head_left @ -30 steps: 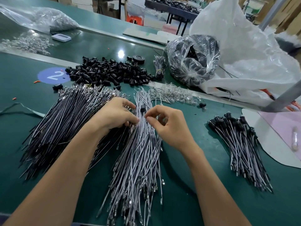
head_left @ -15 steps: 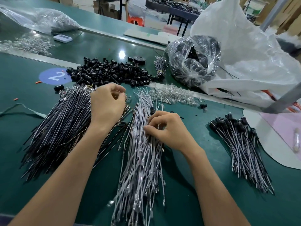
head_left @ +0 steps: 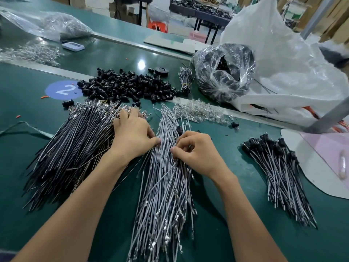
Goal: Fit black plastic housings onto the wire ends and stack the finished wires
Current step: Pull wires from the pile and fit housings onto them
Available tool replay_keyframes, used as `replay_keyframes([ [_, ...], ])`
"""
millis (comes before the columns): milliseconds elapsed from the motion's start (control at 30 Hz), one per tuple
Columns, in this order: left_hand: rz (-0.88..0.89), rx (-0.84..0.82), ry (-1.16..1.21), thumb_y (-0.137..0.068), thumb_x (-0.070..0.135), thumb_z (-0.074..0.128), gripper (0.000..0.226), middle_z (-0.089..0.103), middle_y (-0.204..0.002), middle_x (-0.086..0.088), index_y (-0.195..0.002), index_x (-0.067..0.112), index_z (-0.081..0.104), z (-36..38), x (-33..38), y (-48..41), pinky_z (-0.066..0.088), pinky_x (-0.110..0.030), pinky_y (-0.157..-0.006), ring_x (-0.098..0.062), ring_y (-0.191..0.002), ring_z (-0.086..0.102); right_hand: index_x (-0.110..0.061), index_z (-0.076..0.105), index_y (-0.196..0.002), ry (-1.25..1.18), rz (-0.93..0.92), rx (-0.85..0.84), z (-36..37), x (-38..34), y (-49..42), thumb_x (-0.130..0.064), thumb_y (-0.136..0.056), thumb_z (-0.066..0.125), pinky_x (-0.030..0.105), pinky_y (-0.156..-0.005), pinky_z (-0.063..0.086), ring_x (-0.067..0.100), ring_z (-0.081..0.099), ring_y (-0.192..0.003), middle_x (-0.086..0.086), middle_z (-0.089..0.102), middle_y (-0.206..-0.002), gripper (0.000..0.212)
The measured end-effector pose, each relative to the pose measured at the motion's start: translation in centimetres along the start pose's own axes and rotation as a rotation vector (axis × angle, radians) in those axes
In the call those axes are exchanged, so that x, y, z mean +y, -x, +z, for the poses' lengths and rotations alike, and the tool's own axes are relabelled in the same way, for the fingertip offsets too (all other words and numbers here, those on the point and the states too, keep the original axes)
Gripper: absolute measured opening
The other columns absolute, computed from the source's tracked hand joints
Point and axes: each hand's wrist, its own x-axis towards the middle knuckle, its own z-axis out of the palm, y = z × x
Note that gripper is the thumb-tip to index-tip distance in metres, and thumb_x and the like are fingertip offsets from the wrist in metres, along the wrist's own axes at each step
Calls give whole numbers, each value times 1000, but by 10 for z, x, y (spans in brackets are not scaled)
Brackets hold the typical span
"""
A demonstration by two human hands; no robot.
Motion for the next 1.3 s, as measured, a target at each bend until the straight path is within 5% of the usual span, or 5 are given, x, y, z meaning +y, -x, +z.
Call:
replay_keyframes([
  [367, -67, 107, 165, -85, 30, 68, 14, 58, -117, -3, -82, 20, 77, -2, -1, -3, 32, -38, -97, -26, -118, 43, -6, 70, -66, 29, -63, 40, 1, -1, 2, -17, -87, 72, 15, -58, 39, 7, 49, -59, -3, 61, -76, 24],
  [500, -62, 187, 697, -83, 22, 72, 14, 68, -76, 2, -70, 21, 71, -14, 2, 4, 46, -16, -65, -1, -66, 57, -6, 71, -74, -60, -76, 210, 1, -4, 0, -17, -91, 69, 13, -55, 34, 6, 46, -53, -10, 57, -63, 20],
  [733, -5, -131, 1248, -72, 34, 74, 9, 66, -74, 7, -75, 26, 78, -20, 12, 9, 38, -19, -64, -4, -63, 47, -10, 71, -101, -524, 22, 97, 2, -17, 1, -10, -97, 59, 16, -55, 44, 7, 56, -57, 5, 73, -83, 13],
  [1167, -76, -19, 1468, -93, 16, 62, 12, 64, -65, 7, -85, 15, 71, -18, 10, 6, 38, -15, -52, -5, -55, 45, -19, 68, -109, -827, 24, -19, -6, -19, 3, -9, -93, 62, 17, -51, 41, 11, 50, -55, 4, 70, -73, 20],
  [1300, -114, -37, 1431, -91, 16, 64, 13, 66, -65, 6, -79, 14, 69, -15, 9, 5, 39, -15, -53, -5, -53, 47, -7, 72, -106, -1099, -77, -35, -12, -19, 2, -7, -93, 49, 22, -67, 53, 18, 67, -74, 11, 74, -92, 26],
])
